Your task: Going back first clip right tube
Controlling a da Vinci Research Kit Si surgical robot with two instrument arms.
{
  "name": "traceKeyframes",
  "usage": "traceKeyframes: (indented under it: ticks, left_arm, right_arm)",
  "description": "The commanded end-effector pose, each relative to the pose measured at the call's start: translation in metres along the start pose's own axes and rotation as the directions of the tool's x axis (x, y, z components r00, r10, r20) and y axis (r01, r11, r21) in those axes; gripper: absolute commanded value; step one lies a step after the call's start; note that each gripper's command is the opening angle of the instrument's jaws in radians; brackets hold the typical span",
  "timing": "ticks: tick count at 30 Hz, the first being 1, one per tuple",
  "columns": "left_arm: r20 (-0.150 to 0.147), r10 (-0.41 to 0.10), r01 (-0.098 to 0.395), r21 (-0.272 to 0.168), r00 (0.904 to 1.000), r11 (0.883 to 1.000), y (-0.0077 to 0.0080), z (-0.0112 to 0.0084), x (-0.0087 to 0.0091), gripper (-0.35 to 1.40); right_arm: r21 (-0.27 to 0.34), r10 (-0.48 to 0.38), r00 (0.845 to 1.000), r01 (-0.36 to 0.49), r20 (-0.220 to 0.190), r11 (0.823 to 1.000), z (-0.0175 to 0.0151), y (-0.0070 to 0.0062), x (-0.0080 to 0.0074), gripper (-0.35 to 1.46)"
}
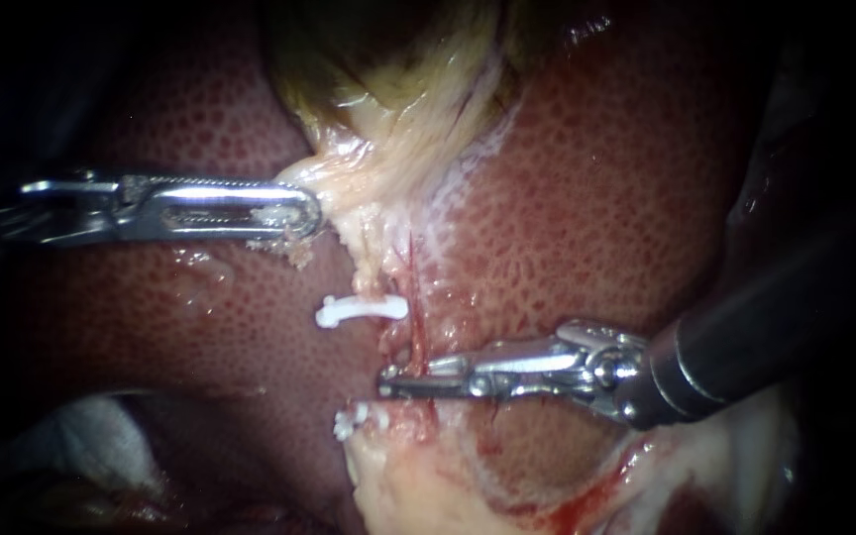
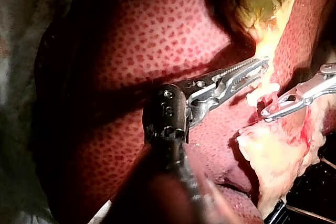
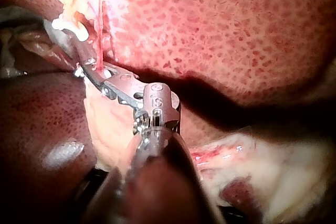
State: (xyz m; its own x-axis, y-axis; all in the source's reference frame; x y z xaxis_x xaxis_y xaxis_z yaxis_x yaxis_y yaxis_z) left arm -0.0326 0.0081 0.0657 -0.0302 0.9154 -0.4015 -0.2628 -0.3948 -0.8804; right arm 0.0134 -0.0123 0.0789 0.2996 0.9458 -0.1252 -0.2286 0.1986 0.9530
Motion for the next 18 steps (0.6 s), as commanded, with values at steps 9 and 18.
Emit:
traceKeyframes:
  ticks: [9, 18]
  left_arm:
    - [0.0, 0.0, 0.0, 0.001, 1.0, 1.0, 0.0, 0.0, 0.0, -0.35]
    - [0.0, 0.001, -0.001, 0.001, 1.0, 1.0, 0.0, 0.0, -0.0001, -0.35]
  right_arm:
    - [0.01, 0.06, 0.998, -0.06, 0.014, 0.998, 0.0002, 0.0, 0.0003, -0.23]
    - [-0.063, -0.134, 0.988, 0.129, -0.081, 0.99, 0.0003, 0.0, 0.0017, 0.49]
